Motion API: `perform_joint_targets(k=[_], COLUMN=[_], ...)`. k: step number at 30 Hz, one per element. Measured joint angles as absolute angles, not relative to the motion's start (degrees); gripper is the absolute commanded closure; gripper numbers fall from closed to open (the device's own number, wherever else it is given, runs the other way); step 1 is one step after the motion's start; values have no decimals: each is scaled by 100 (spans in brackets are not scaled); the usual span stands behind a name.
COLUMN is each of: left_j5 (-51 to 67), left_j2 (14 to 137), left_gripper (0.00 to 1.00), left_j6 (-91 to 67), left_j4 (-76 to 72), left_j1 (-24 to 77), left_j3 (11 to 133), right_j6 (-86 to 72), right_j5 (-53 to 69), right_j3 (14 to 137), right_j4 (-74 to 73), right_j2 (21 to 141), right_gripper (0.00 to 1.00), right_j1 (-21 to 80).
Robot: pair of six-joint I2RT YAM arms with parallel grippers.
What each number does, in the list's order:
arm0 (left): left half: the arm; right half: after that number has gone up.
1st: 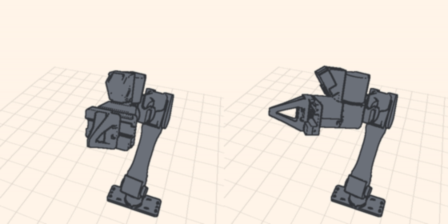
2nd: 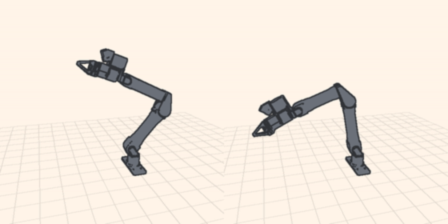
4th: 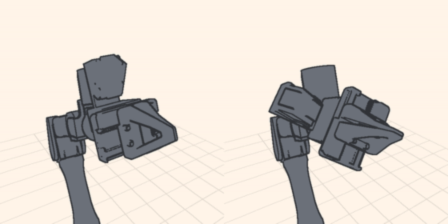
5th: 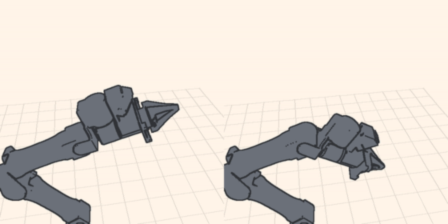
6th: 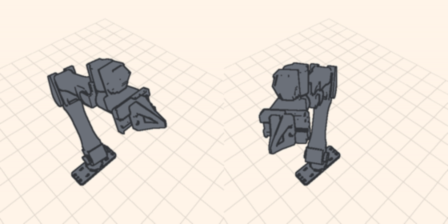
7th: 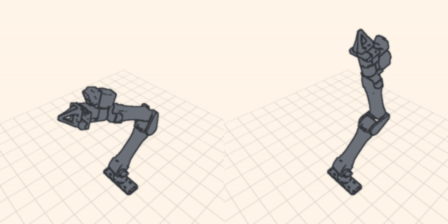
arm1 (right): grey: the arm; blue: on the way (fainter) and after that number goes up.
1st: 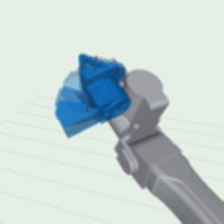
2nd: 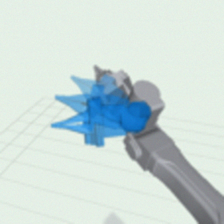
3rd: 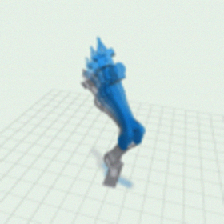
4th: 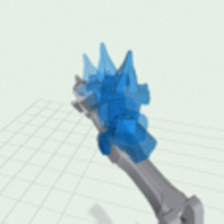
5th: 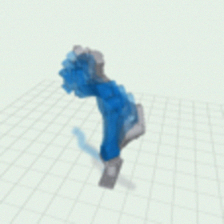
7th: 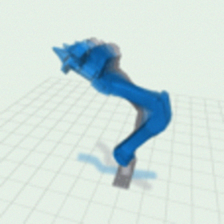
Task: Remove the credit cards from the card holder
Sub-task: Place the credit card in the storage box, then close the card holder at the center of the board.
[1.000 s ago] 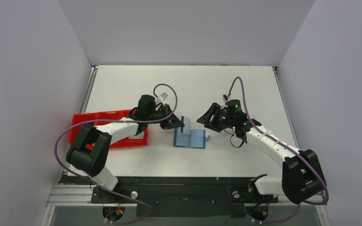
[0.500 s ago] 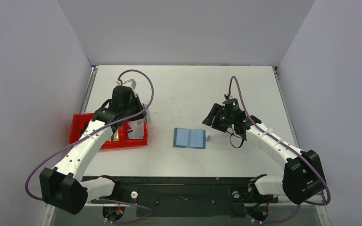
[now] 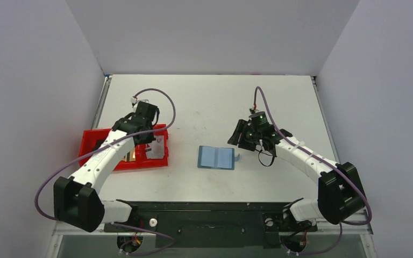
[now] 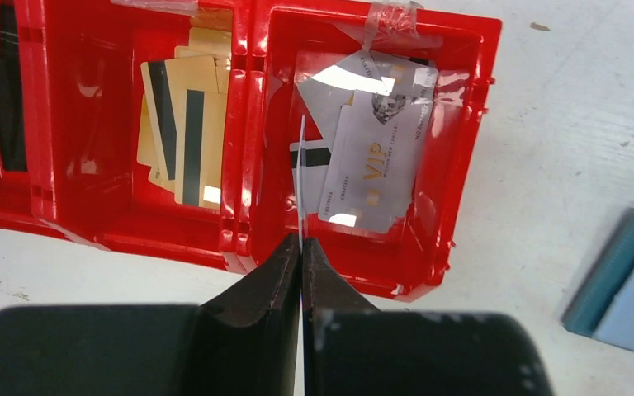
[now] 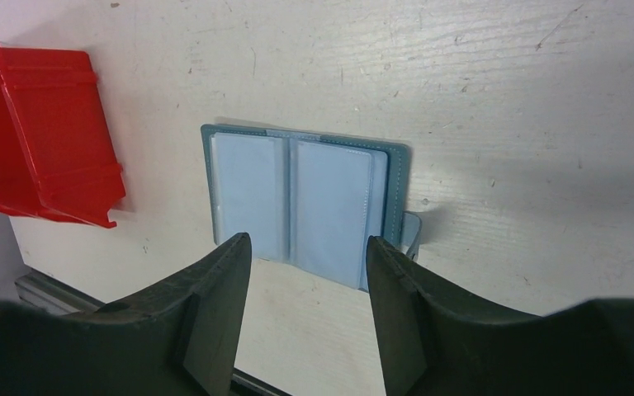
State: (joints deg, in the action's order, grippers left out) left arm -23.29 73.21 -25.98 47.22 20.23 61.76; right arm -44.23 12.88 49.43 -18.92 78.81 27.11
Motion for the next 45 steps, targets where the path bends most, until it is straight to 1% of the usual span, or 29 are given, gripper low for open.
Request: perform_joint_targets(k=[6, 13, 15, 19, 25, 31, 36, 40, 45], left_j5=[-2497, -2556, -2552, -2530, -2447, -2200, -1804, -1194, -202], left_j2=[8093, 8685, 8807, 8897, 8871, 8519, 8090, 7769, 7544], left_gripper=[100, 99, 93, 74, 60, 55, 55, 54, 54], left_j6=[-2582, -2661, -2676, -2685, -2674, -2650, -2630, -2646, -2832], left_j4=[4501, 4189, 4125, 4012, 3938, 3944, 3942, 3852, 3428], left_j1=[2025, 2025, 2025, 2025, 2025, 2025, 2025, 2025, 2032], left_j3=[6156, 5972, 5935, 5933, 5933, 5964, 6095, 6114, 6007], right_j6=[-4364, -4254, -4230, -4176, -4110, -4091, -4101, -4154, -4274], right_j5=[1382, 1398, 1398, 1393, 1352, 1149, 858, 613, 274], right_j3=[4943, 4943, 4943, 4943, 4943, 4952, 5103, 5343, 5734], right_j4=[-1892, -1896, -1900, -1955, -2047, -2198, -2346, -2379, -2373], right_j2=[7881, 7878, 7876, 7843, 7808, 7808, 7813, 7937, 8549], right_gripper=[51, 50, 50, 50, 50, 49, 49, 48, 49], right_j1=[2711, 2711, 2711, 2711, 2711, 2825, 3179, 3597, 4136])
